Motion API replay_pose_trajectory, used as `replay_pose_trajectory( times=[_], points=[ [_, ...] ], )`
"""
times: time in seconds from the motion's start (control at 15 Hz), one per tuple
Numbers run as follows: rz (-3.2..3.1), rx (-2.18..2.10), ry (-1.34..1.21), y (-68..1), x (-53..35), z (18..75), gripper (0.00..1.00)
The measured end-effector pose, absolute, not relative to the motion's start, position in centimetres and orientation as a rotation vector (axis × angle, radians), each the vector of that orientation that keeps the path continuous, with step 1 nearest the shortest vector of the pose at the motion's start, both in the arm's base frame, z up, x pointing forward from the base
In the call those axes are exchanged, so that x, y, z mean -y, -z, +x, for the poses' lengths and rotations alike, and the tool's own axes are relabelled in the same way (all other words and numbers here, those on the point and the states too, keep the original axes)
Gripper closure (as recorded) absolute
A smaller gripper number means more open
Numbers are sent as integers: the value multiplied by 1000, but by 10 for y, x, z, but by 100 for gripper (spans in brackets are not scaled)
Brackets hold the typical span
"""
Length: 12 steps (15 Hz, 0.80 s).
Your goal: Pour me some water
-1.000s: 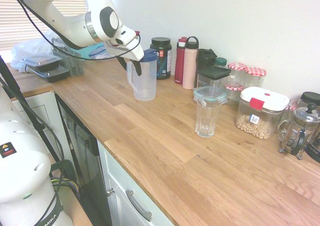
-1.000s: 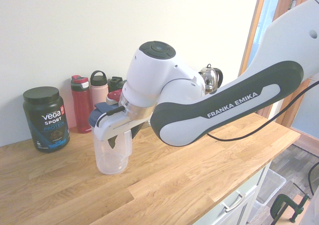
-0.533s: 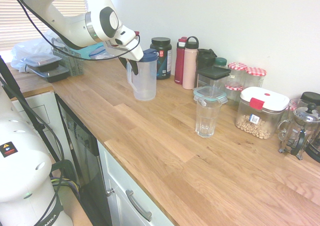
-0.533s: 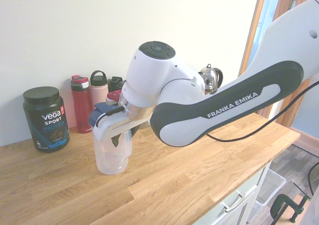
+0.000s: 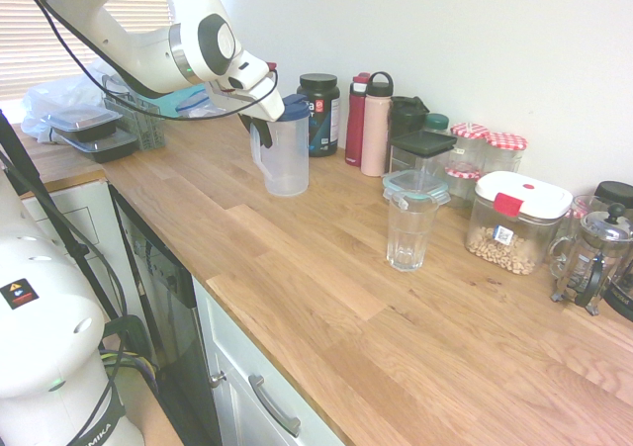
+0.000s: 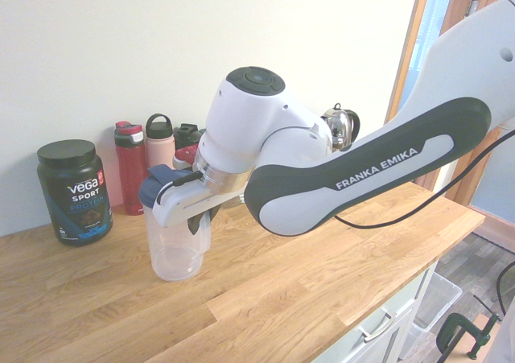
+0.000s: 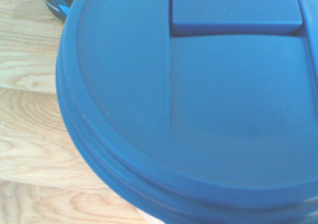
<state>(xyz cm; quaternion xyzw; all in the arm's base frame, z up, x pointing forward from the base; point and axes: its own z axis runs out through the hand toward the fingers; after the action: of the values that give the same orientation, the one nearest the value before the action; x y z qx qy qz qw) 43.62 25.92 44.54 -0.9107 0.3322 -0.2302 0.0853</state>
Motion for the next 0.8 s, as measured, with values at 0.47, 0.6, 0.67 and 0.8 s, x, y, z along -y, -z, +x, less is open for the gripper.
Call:
replay_pose_trajectory(
  times=[0.47, 0.6, 0.67, 0.8],
  points=[
    [-2696, -997, 709, -468, -241, 386, 100],
    [-2689, -1000, 734, -486, -222, 360, 100],
    [-2691, -1009, 733, -493, -207, 349, 100],
    [-2702, -1044, 716, -499, -170, 327, 100]
  ],
)
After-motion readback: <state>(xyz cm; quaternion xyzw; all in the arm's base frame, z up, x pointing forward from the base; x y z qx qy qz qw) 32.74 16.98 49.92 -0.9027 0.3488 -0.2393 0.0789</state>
